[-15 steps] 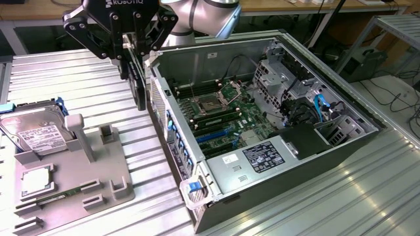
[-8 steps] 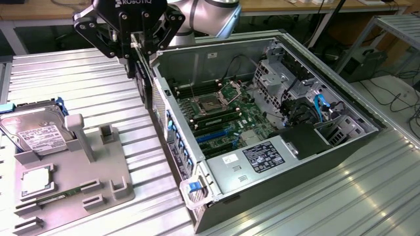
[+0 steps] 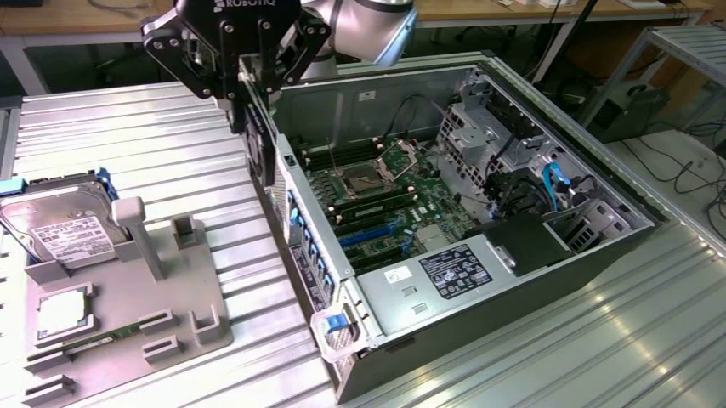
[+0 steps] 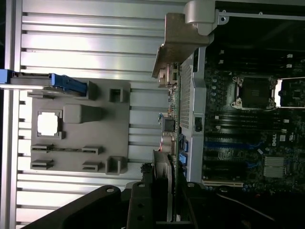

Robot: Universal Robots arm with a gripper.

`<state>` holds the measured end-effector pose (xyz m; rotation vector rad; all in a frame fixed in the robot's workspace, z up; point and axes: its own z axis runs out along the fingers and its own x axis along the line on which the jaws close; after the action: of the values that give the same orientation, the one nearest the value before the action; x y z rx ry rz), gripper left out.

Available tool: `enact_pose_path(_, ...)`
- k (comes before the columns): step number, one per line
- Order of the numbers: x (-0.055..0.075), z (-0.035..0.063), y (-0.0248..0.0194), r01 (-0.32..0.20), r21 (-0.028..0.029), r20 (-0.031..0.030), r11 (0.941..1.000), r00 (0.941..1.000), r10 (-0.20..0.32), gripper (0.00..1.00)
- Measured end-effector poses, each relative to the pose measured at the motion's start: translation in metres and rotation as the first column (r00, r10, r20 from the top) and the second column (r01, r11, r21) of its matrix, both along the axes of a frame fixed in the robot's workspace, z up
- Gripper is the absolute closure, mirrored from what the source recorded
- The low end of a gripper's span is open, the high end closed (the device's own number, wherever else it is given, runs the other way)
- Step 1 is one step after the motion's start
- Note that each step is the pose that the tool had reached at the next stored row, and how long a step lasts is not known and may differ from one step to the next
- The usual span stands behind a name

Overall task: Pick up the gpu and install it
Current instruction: 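Pick up the gpu and move the gpu toward the slot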

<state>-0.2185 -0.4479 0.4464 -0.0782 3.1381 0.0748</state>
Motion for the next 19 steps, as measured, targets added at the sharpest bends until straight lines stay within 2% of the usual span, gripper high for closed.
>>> enact_pose_path(19,0.025,0.0000,0.0000,0.000,0.0000,0.0000,1.0000,1.0000,0.000,0.73)
